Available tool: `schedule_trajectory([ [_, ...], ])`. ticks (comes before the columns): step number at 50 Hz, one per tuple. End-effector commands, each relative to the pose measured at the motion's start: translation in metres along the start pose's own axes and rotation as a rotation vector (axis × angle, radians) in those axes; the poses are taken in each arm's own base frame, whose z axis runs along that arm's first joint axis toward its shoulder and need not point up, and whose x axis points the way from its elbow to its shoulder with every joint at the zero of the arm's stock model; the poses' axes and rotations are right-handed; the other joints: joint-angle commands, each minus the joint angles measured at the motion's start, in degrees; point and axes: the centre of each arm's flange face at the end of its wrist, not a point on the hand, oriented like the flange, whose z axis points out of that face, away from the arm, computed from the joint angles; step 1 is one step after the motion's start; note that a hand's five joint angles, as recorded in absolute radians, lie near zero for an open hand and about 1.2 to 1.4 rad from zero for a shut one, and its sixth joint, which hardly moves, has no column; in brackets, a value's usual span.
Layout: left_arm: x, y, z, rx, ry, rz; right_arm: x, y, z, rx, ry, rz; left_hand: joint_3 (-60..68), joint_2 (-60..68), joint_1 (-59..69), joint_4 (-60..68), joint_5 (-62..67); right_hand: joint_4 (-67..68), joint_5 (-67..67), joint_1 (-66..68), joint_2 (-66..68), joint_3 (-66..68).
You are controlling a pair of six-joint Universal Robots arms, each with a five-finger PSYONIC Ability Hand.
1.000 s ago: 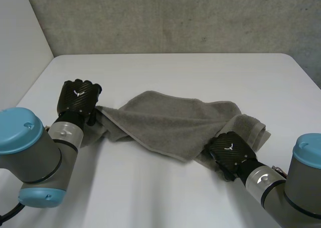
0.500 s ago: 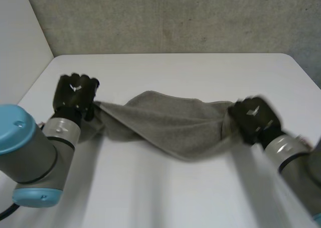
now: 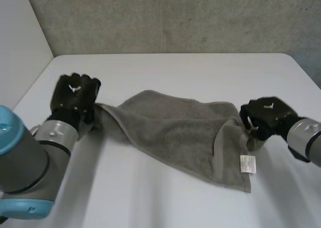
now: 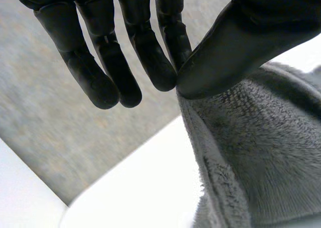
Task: Fold the towel.
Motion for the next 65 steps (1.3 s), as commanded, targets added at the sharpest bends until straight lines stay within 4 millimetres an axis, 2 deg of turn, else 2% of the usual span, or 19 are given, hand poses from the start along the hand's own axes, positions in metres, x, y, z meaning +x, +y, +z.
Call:
schedule_trajectory([
  [1, 0.005, 0.016, 0.005, -0.046, 0.015, 0.008, -0.015, 0.014, -0.003, -0.009, -0.024, 0.008, -8.41, -6.83, -2.78, -7.12, -15.0, -12.18, -12.47, -12.14, -11.59, -12.02],
  [3, 0.005, 0.016, 0.005, -0.047, 0.016, 0.008, -0.022, 0.009, -0.021, 0.046, -0.006, -0.013, -8.41, -6.83, -2.78, -7.12, -15.0, -16.86, -17.15, -16.83, -16.28, -16.71],
  [4, 0.005, 0.015, 0.006, -0.043, 0.014, 0.007, -0.022, 0.009, -0.021, 0.046, -0.006, -0.014, -8.41, -6.83, -2.78, -7.12, -15.0, -16.89, -17.18, -16.85, -16.3, -16.73],
  [5, 0.005, 0.015, 0.006, -0.043, 0.014, 0.007, -0.027, 0.009, -0.03, 0.067, 0.005, -0.023, -8.41, -6.83, -2.78, -7.12, -15.0, -19.88, -20.17, -19.85, -19.3, -19.73],
  [7, 0.005, 0.015, 0.006, -0.043, 0.014, 0.006, -0.037, 0.011, -0.044, 0.115, 0.014, -0.044, -8.41, -6.83, -2.78, -7.12, -15.0, -31.79, -32.08, -31.76, -31.21, -31.64],
  [8, 0.005, 0.016, 0.006, -0.044, 0.015, 0.006, -0.037, 0.011, -0.044, 0.115, 0.014, -0.045, -8.41, -6.83, -2.78, -7.12, -15.0, -31.86, -32.15, -31.82, -31.27, -31.7],
  [10, 0.005, 0.016, 0.006, -0.044, 0.015, 0.006, -0.047, 0.011, -0.057, 0.157, 0.003, -0.061, -8.41, -6.83, -2.78, -7.12, -15.0, -36.38, -36.68, -36.35, -35.8, -36.23],
  [15, 0.006, 0.017, 0.005, -0.047, 0.016, 0.006, -0.062, 0.012, -0.073, 0.204, -0.059, -0.064, -8.41, -6.83, -2.78, -7.12, -15.0, -36.91, -37.2, -36.88, -36.32, -36.75],
  [23, 0.005, 0.016, 0.005, -0.046, 0.015, 0.005, -0.074, 0.013, -0.087, 0.226, -0.094, -0.019, -8.41, -6.83, -2.78, -7.12, -15.0, -35.89, -36.18, -35.86, -35.31, -35.74],
  [29, 0.005, 0.017, 0.005, -0.047, 0.016, 0.003, -0.078, 0.021, -0.083, 0.193, -0.126, 0.011, -8.41, -6.83, -2.78, -7.12, -15.0, -35.73, -36.02, -35.69, -35.14, -35.57],
  [34, 0.006, 0.018, 0.004, -0.052, 0.017, 0.005, -0.084, 0.044, -0.068, 0.08, -0.17, 0.024, -8.41, -6.83, -2.78, -7.12, -15.0, -35.22, -35.51, -35.19, -34.63, -35.07],
  [42, 0.006, 0.019, 0.004, -0.056, 0.019, 0.005, -0.092, 0.061, -0.061, 0.019, -0.216, -0.033, -8.41, -6.83, -2.78, -7.12, -15.0, -34.55, -34.84, -34.52, -33.97, -34.4],
  [65, 0.007, 0.021, 0.003, -0.057, 0.019, 0.004, -0.086, 0.069, -0.041, 0.038, -0.191, -0.058, -8.41, -6.83, -2.78, -7.12, -15.0, -23.78, -24.07, -23.75, -23.2, -23.63],
])
